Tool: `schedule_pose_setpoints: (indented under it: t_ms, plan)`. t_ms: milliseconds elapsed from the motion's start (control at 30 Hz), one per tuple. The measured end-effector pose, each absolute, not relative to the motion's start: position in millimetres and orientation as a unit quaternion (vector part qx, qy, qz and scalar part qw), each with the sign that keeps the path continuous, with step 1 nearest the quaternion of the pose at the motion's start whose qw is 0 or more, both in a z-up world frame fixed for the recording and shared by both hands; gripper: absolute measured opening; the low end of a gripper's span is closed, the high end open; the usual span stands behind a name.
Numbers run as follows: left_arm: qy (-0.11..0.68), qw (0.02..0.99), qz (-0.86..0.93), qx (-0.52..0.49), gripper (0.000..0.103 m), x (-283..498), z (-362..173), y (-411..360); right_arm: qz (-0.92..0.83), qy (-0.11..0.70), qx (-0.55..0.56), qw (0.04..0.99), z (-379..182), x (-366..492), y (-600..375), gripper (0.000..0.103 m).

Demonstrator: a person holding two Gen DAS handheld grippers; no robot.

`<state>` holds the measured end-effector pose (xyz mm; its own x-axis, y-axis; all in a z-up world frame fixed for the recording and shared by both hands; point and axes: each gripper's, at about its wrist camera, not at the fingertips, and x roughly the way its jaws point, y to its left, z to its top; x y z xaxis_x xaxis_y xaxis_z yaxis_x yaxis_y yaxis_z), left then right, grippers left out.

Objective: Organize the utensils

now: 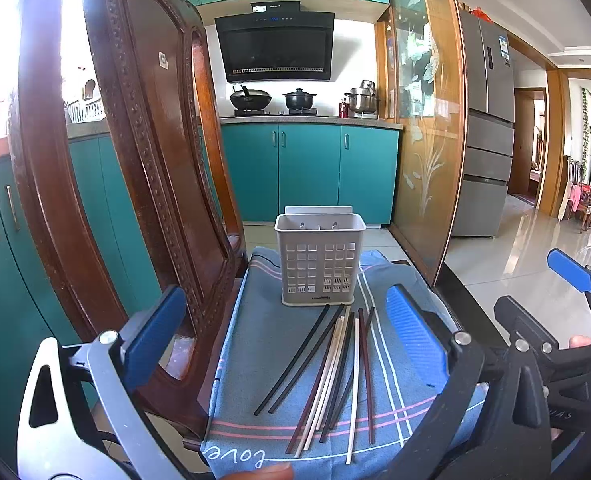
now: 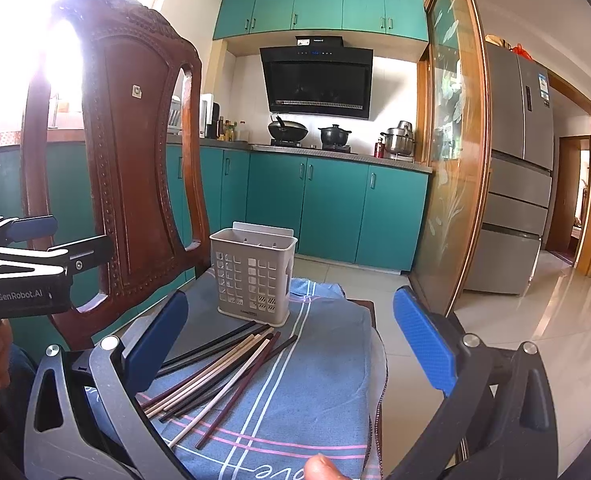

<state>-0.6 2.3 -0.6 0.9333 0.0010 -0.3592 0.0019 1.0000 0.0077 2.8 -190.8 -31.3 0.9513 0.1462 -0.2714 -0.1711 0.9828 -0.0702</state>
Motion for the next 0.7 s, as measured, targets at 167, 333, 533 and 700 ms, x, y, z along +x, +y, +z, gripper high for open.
schedule_pose_setpoints:
  t_ms: [167,333,533,700]
  plan:
    - [0.182,0.983,0.000,0.004,0.100,-1.6,-0.2,1.5,0.079,0.134,-0.047,0.987,-30.8,3.1,-190.1,0.100]
    - [0.183,0.983,-0.001,0.004,0.100,-0.7,-1.1,2.2,0.079,0.134,-0.048,0.987,-30.5,3.1,-190.3,0.100]
    - [0.182,0.983,0.000,0.004,0.100,-1.8,-0.3,0.8,0.079,0.131,-0.048,0.987,-30.0,1.5,-189.7,0.100]
    - [0.181,0.983,0.000,0.004,0.100,-2.0,-0.2,0.3,0.079,0.130,-0.050,0.987,-30.3,-1.1,-189.5,0.100]
